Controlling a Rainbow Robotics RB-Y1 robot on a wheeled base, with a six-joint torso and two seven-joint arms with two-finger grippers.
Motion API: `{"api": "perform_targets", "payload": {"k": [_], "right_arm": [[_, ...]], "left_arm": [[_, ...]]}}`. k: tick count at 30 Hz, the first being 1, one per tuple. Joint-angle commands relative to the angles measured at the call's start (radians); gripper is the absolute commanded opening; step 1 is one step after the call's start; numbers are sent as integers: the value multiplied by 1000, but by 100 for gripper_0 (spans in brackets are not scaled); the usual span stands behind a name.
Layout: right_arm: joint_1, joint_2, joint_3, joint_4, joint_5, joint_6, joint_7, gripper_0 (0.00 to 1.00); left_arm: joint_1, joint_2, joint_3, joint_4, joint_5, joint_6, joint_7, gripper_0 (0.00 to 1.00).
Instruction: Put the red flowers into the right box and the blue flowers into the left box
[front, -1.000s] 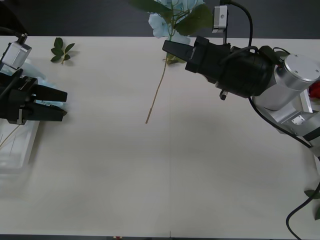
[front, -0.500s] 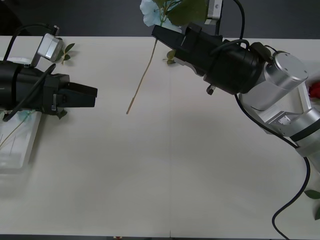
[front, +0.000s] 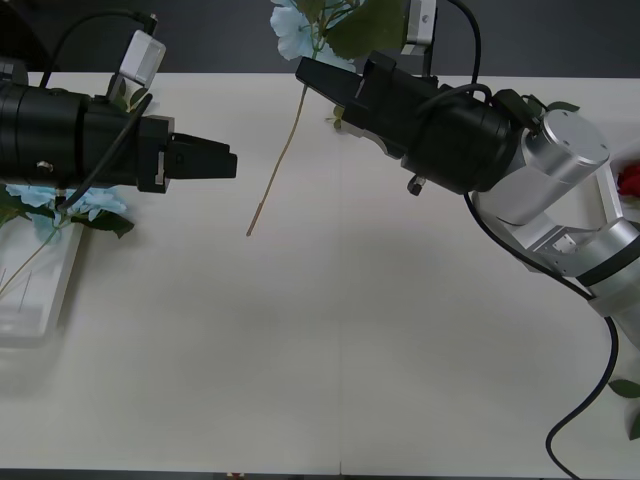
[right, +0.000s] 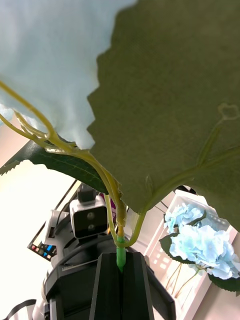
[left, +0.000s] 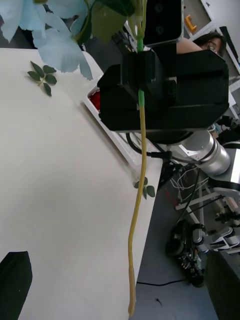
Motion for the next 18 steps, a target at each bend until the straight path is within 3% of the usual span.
{"api": "perform_targets", "payload": {"k": [1, 10, 13, 15, 16, 17, 18], "right_arm": [[-27, 4, -9, -39, -5, 2, -1, 0], [-27, 4, -9, -41, -5, -6, -1, 0], [-27, 4, -9, -42, -5, -6, -1, 0], [-27, 4, -9, -41, -5, -7, -1, 0], [-27, 4, -9, -42, -9, -11, -1, 0], [-27, 4, -9, -42, -9, -11, -1, 0], [-27, 4, -9, -42, -9, -11, -1, 0]], "left_arm": [[-46, 11, -73, -14, 7, -50, 28, 100], [-54, -32, -107, -13, -2, -54, 51, 100], [-55, -49, -108, -14, -14, -54, 60, 78], [-55, -61, -108, -13, -19, -51, 63, 52], [-57, -71, -107, -14, -30, -47, 67, 24], [-58, -77, -108, -14, -39, -47, 70, 4], [-58, -81, -108, -14, -46, -45, 71, 0]]}}
